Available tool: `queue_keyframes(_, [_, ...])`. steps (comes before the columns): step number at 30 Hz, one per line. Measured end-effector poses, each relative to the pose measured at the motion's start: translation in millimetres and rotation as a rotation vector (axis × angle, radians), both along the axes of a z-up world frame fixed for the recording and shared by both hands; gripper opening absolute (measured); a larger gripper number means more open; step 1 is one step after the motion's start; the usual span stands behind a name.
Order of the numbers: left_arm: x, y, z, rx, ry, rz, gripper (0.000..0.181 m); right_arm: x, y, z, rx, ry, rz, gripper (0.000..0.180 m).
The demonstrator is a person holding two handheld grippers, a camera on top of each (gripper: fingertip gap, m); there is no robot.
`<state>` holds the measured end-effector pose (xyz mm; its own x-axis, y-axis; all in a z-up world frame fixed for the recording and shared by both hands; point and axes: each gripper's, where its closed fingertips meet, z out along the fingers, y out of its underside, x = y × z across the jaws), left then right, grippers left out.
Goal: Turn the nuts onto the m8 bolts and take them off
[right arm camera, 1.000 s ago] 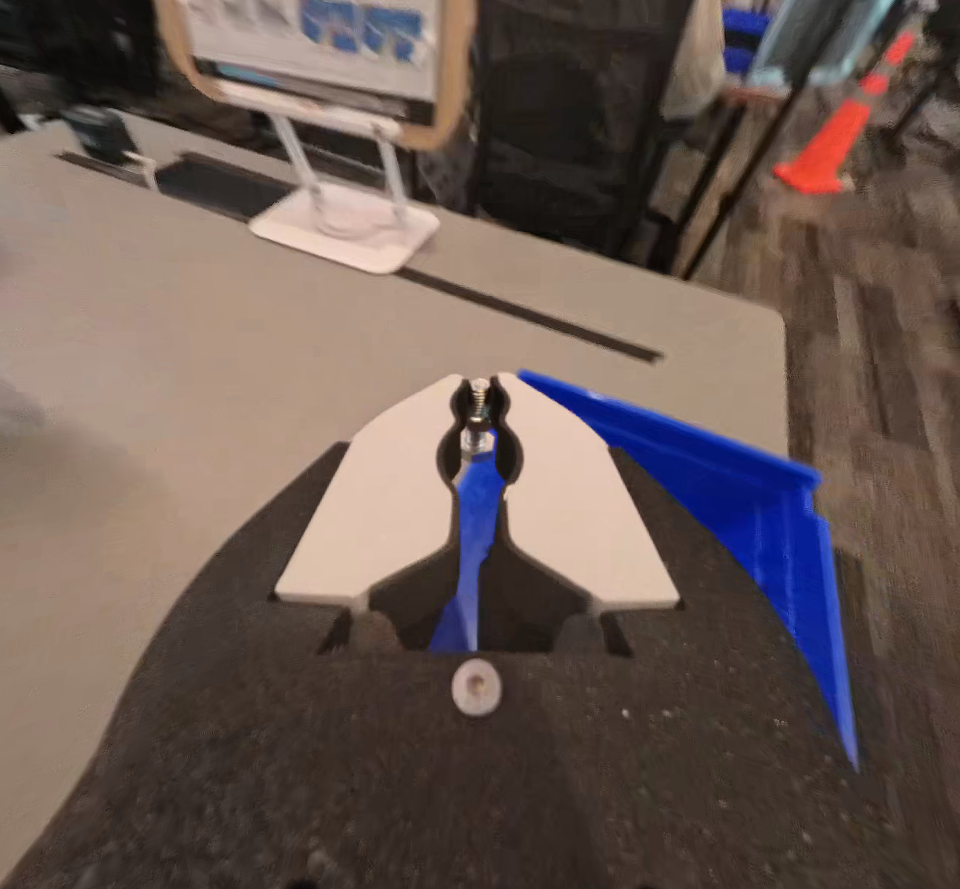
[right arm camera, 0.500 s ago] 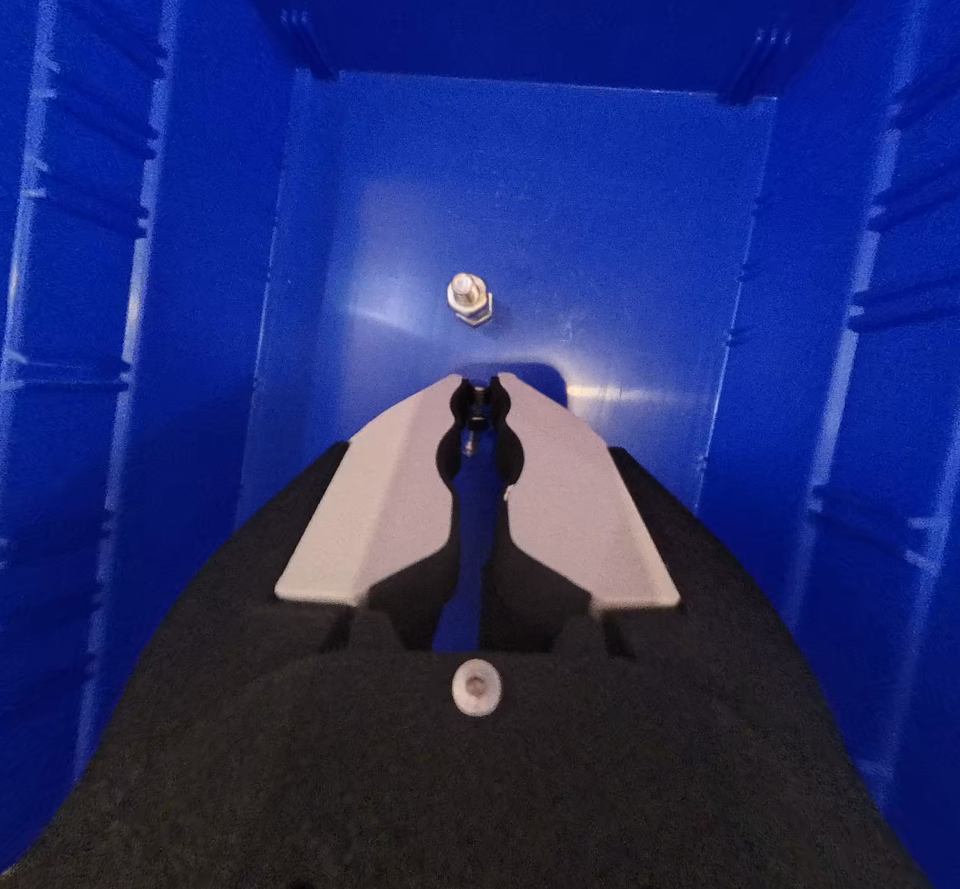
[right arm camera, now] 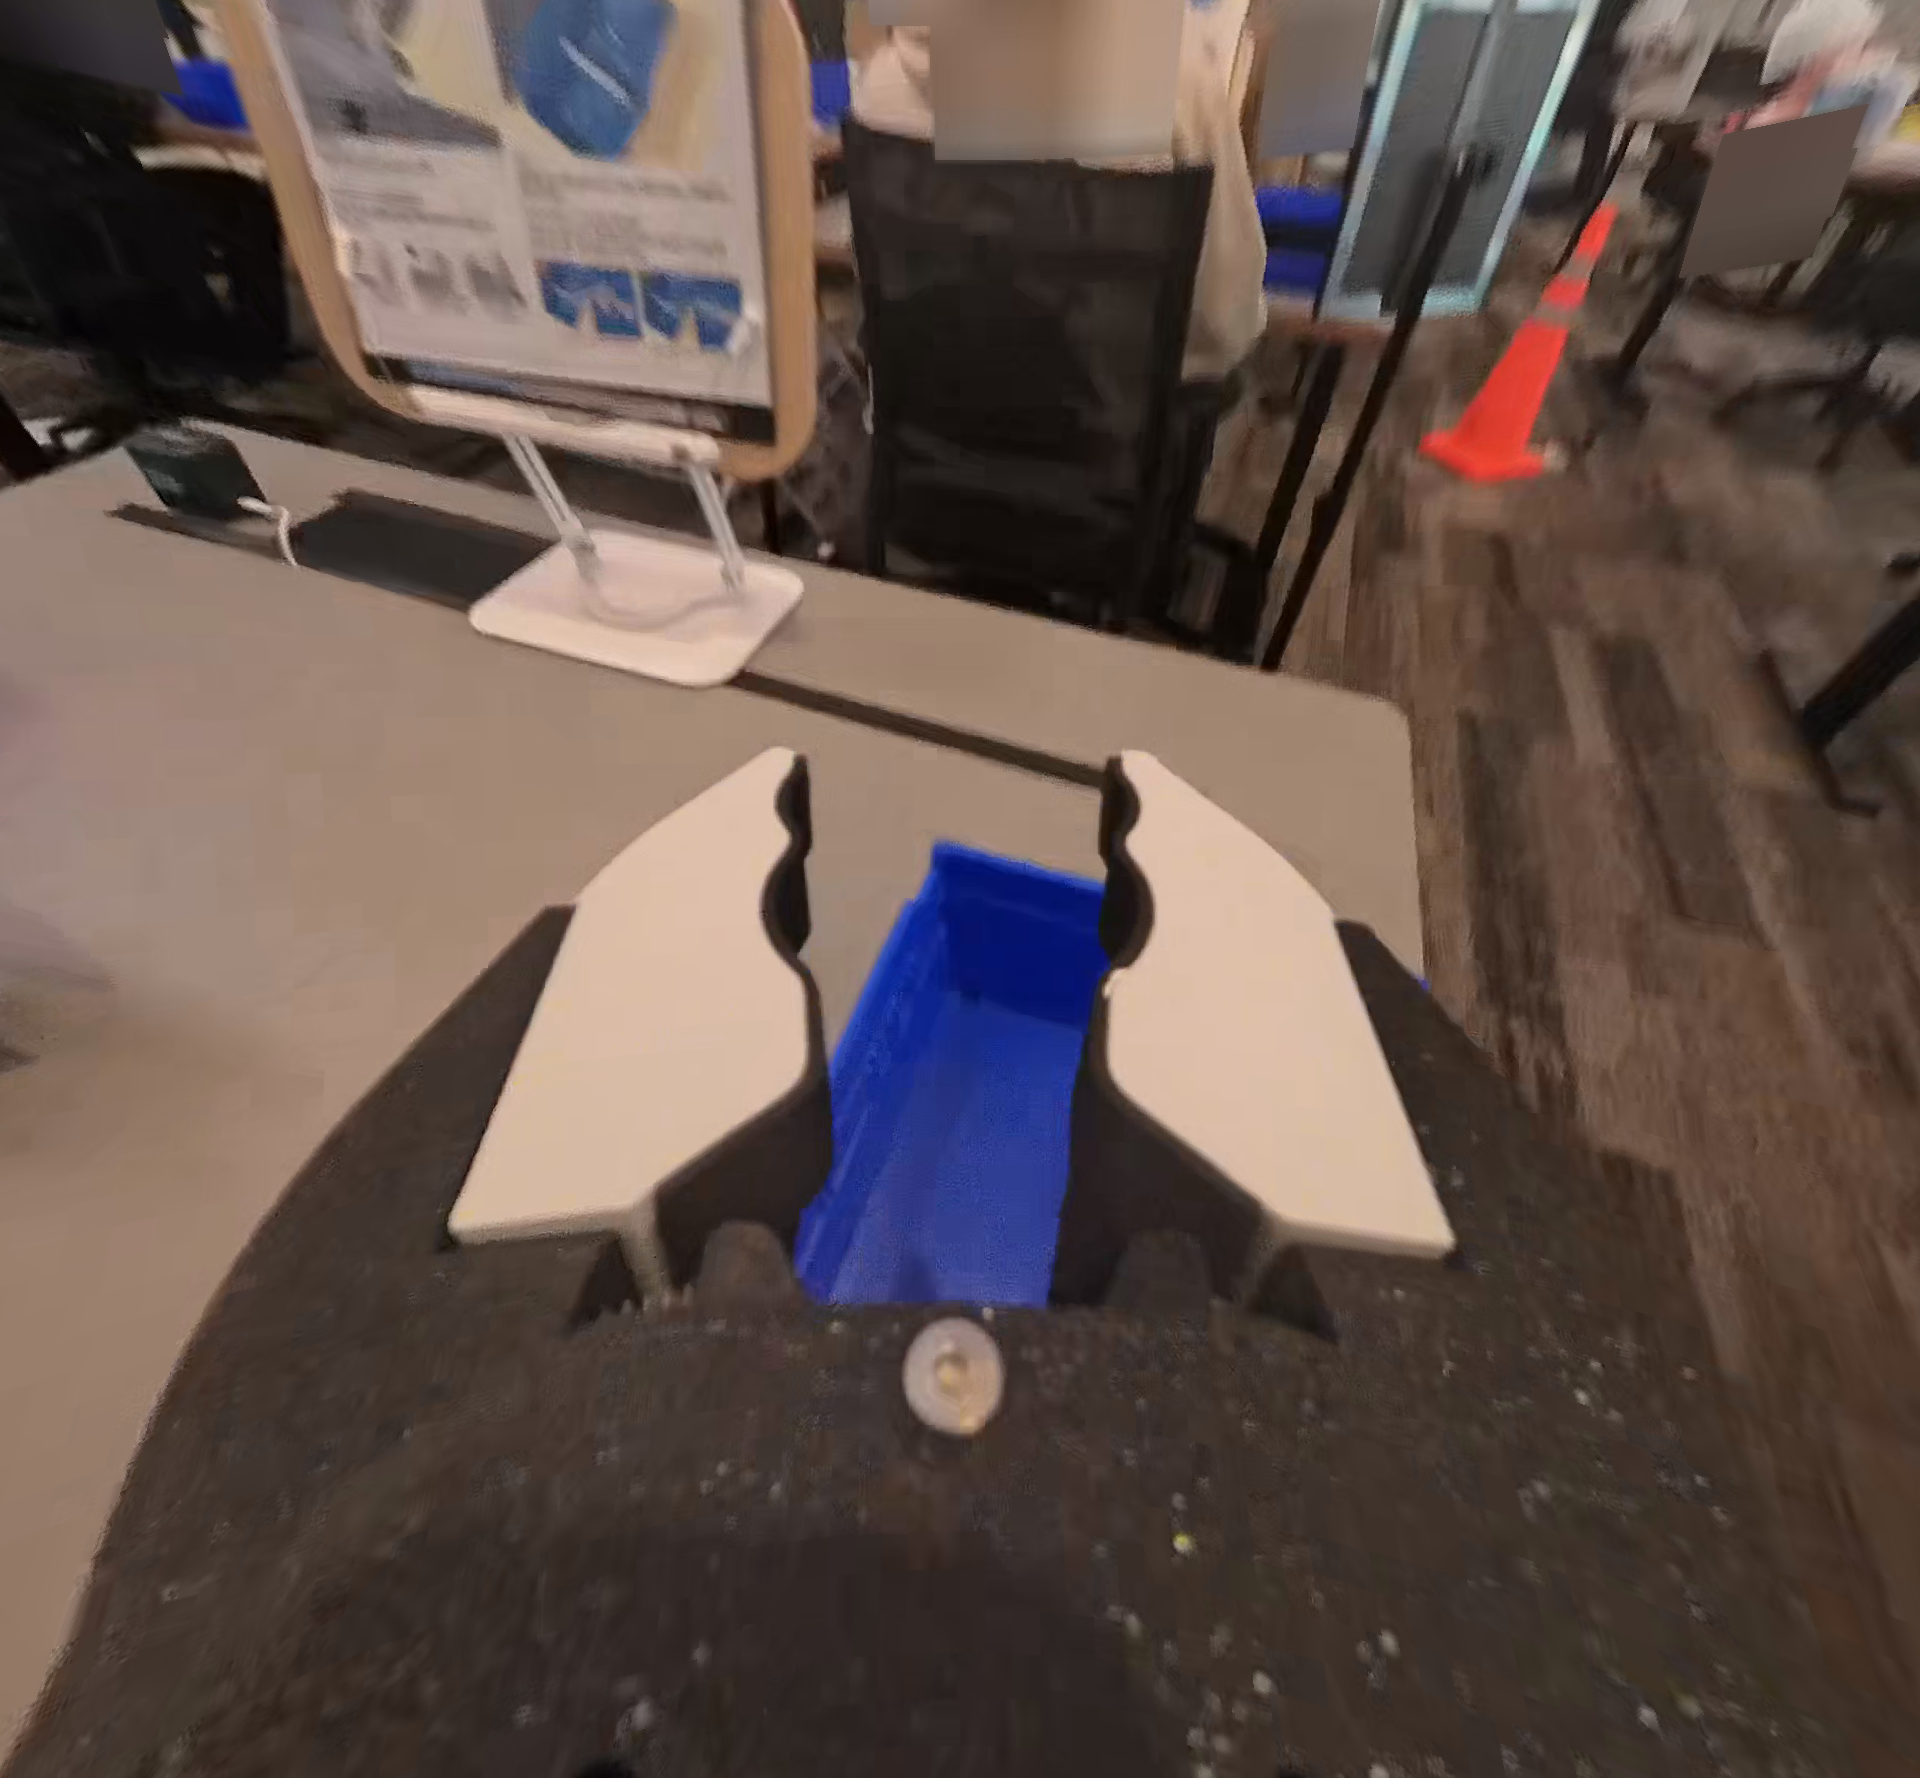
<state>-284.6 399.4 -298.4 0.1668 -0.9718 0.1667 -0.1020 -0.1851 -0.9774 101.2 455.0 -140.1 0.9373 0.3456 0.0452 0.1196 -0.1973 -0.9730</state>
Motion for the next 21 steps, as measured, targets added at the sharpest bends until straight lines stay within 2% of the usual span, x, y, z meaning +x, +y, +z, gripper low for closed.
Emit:
queue_keyframes(2, [0, 0, 1, 0.006, -0.001, 0.003, 0.035, -33, -15, 31, 0.149, -0.028, 0.04, 0.058])
queue_keyframes(5, [-1, 0, 3, 0.01, -0.006, 0.009, 0.035, -85, -30, 37, 0.248, -0.044, 0.111, 0.076])
queue_keyframes(7, [-2, 1, 4, 0.005, -0.013, 0.014, 0.035, -121, -31, 19, 0.242, -0.024, 0.173, 0.082])
queue_keyframes(14, [-6, 7, 2, -0.005, -0.017, 0.039, 0.035, -227, -10, -81, 0.188, 0.115, 0.387, 0.083])
queue_keyframes(17, [-11, 9, 6, -0.001, -0.026, 0.053, 0.035, -248, 3, -114, 0.178, 0.177, 0.414, 0.083])
queue_keyframes(21, [-19, 11, 18, -0.005, -0.055, 0.076, 0.037, -259, 4, -141, 0.137, 0.131, 0.447, 0.085])
